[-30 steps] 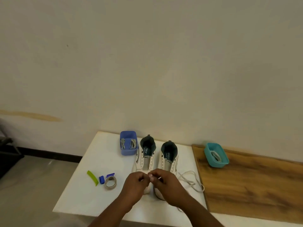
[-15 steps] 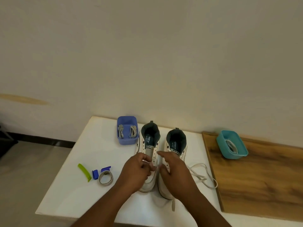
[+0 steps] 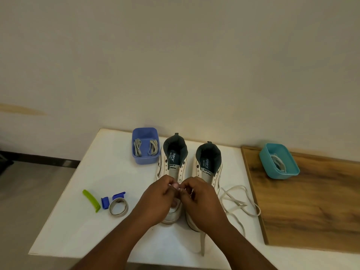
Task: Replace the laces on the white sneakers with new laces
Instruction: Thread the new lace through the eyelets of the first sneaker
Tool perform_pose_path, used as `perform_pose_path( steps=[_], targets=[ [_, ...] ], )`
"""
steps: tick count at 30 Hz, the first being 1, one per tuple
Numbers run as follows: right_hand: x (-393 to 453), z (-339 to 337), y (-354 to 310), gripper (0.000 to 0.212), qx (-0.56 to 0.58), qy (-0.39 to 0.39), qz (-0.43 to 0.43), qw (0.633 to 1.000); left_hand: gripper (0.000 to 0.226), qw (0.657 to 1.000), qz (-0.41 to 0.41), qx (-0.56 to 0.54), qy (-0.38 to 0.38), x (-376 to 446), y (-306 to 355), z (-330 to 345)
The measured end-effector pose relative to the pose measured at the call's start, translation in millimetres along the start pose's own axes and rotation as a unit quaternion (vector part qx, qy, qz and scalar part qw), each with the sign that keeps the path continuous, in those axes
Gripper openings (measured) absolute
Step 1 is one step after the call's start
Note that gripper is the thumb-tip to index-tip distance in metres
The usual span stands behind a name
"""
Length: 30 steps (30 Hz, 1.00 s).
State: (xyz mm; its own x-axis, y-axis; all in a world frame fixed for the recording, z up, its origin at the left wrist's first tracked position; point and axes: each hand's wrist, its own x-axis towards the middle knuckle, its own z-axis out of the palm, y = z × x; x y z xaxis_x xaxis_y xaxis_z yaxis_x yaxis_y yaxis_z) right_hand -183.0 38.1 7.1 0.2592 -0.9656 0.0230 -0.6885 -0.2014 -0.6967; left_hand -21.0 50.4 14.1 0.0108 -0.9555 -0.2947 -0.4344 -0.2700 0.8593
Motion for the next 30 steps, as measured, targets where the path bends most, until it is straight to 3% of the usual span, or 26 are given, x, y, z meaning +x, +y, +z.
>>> perform_pose_path(
  steps=[4, 11, 22, 26, 30],
  targets=[
    [0.3, 0.9, 5.1, 0.008, -0.151, 0.107, 0.005, 0.983, 0.021, 0.978, 0.069, 0.143, 0.132, 3.1, -7.7, -2.1],
    [7.1, 20.1, 13.7, 0.008, -0.277, 0.146, -0.006, 0.95, 0.029, 0.914, 0.054, 0.368, 0.161, 9.7, -9.3, 19.1],
    [7.0, 28.3, 12.6, 0.005, -0.283, 0.173, -0.021, 0.943, 0.026, 0.922, 0.033, 0.346, 0.171, 15.9, -10.9, 19.1],
    [5.4, 27.7, 13.2, 0.018, -0.271, 0.171, -0.023, 0.947, 0.028, 0.923, 0.016, 0.343, 0.174, 15.5, -10.1, 19.1],
    [6.2, 27.2, 15.8, 0.015, -0.252, 0.16, -0.016, 0.954, 0.015, 0.925, 0.034, 0.329, 0.185, 17.9, -11.1, 16.0]
  ],
)
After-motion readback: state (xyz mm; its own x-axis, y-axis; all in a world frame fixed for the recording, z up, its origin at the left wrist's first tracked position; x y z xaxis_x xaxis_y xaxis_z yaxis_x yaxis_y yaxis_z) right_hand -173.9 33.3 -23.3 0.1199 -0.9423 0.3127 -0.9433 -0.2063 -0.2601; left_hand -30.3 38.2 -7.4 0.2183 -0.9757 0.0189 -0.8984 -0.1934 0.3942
